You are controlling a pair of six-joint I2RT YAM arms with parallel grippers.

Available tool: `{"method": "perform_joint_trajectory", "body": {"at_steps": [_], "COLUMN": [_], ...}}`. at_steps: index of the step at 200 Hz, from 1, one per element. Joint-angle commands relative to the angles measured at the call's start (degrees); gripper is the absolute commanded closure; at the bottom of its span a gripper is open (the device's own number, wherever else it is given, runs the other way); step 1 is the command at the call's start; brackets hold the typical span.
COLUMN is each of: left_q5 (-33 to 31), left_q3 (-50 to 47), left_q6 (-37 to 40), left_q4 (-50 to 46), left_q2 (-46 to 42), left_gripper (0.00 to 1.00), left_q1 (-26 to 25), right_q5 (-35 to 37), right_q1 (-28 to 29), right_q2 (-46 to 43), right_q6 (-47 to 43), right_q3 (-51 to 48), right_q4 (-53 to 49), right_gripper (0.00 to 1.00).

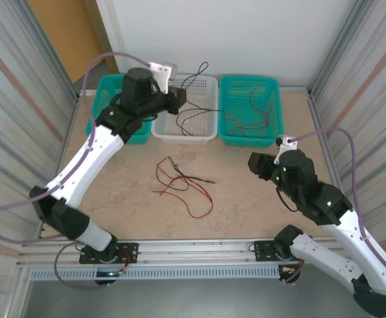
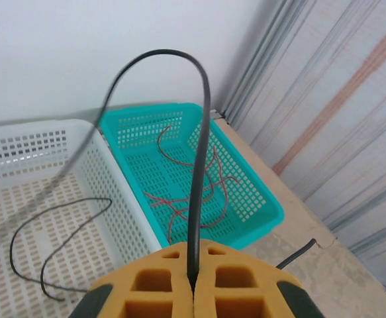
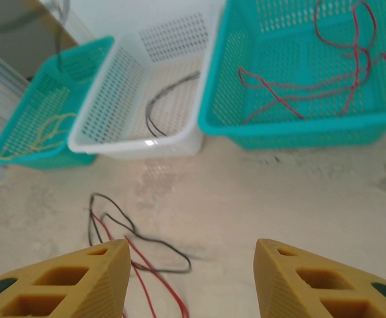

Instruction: Untangle the cables

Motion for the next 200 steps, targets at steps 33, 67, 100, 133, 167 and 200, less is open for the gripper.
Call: {"method": "perform_joint_trajectory", "body": {"at_steps": [33,67,100,133,167,200], "left_q5": [-3.5,-4.99,-3.09,-5.04,-7.24,-9.43], "left_q3": [9.13,5.92,0.48,-6.22,-17.64,-31.85], "left_q6": [-0.31,-0.82,-2.76,-3.27,-2.19,-2.7], "left_q4": [-2.71,-0.67,1.57,2.98,2.49,0.55], "left_q2": [13.59,18.18,17.59,9.92,-3.0,-15.92], "left_gripper": [1.0,0.57,0.4,0.36,0.37,0.36], "left_q1": [4.32,4.81,4.82,4.82,2.41,-1.86], "right_q5": [2.4,2.46,1.92,0.59,-2.87,-9.85], "right_q1": [-0.37,-0.33,-0.36,-0.31,-0.38,-0.04], "right_q2": [-4.72,-5.74,-7.29,-8.72,-6.78,0.5], "right_q6": [3.24,3.18,3.77,4.65,4.79,3.95], "right_q3": [-2.93,-2.41,-2.99,-4.26,-5.48,-6.65], "right_q4": [-6.64,-8.51,-10.33,-10.69,-8.72,-4.79], "right_gripper": [0.5,0.5,0.51,0.51,0.5,0.48]}}
